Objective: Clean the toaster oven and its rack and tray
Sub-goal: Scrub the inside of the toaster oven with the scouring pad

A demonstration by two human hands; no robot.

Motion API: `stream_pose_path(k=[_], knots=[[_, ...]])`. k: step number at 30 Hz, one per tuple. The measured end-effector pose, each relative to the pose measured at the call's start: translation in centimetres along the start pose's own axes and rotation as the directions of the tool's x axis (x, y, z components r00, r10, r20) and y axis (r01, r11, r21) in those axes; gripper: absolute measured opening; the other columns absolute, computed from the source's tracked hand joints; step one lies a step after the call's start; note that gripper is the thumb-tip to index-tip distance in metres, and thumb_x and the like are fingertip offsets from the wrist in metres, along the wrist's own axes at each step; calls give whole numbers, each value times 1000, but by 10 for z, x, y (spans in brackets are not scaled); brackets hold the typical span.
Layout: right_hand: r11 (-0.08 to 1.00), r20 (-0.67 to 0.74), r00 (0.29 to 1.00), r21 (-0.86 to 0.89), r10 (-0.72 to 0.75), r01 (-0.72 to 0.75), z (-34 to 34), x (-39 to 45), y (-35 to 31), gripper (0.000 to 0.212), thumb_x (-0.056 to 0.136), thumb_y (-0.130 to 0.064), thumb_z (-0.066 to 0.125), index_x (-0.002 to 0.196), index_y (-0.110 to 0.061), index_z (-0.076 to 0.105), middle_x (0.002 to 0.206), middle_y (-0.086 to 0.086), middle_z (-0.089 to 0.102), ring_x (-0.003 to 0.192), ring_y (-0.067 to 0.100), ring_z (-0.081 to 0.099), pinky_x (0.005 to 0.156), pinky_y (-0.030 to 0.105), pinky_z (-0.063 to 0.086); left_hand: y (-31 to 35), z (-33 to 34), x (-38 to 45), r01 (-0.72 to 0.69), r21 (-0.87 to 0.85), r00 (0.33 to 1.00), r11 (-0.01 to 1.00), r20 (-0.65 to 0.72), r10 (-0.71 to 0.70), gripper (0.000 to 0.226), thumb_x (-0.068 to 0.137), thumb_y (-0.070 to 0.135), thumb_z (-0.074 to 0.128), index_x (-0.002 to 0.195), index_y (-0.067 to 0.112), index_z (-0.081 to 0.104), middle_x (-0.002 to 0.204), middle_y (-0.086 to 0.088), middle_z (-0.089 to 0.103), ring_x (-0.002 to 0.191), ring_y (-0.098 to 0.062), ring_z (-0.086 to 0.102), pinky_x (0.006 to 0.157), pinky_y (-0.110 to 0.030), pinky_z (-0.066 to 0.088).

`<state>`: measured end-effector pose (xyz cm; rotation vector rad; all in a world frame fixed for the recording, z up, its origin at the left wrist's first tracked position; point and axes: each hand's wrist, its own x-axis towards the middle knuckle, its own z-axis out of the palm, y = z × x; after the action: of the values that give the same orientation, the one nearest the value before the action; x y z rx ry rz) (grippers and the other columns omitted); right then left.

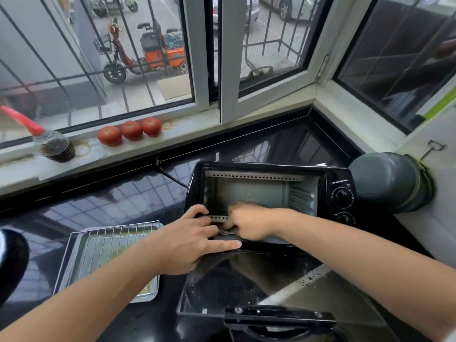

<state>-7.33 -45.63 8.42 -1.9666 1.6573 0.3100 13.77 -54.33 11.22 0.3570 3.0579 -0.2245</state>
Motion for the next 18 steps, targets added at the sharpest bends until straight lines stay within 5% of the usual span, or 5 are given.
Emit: stream_pose_path(k=[5,9,11,15,18], knots=[[987,215,970,-139,111,-82,-8,-26,29,9,80,-15,62,76,-7,63,72,14,62,76,35,59,68,39,54,1,0,0,14,-30,1000,999,-1,-14,76,88,21,32,161,40,26,80,7,48,78,-19,49,109,-43,25],[997,97,993,-46,61,-57,-17,-7,-4,14,82,-17,59,69,-13,59,68,10,58,72,32,58,64,40,54,1,3,-1,5,-23,1000,1000,24,-4,82,86,18,54,160,40,28,83,8,51,81,-19,50,110,-43,23],[999,49,998,18,34,-35,-10,5,-17,13,84,-20,57,73,-17,63,72,7,57,73,30,57,62,38,52,3,2,-2,10,-21,1000,1000,17,-10,76,87,19,46,158,40,31,83,8,51,81,-20,51,110,-44,24],[959,99,964,-168,246,-227,-11,-21,2,13,86,-6,53,74,-11,54,64,3,43,69,29,54,61,33,49,3,1,-2,3,-45,1000,999,16,-3,79,86,18,46,160,39,28,79,8,44,78,-19,49,110,-43,23],[951,135,942,-85,306,-296,-19,-26,0,19,84,-6,51,67,-12,54,64,3,53,72,30,58,66,33,54,-1,-1,-1,23,-55,1000,998,-13,-24,73,87,22,32,158,39,36,77,9,38,75,-18,49,108,-42,26]])
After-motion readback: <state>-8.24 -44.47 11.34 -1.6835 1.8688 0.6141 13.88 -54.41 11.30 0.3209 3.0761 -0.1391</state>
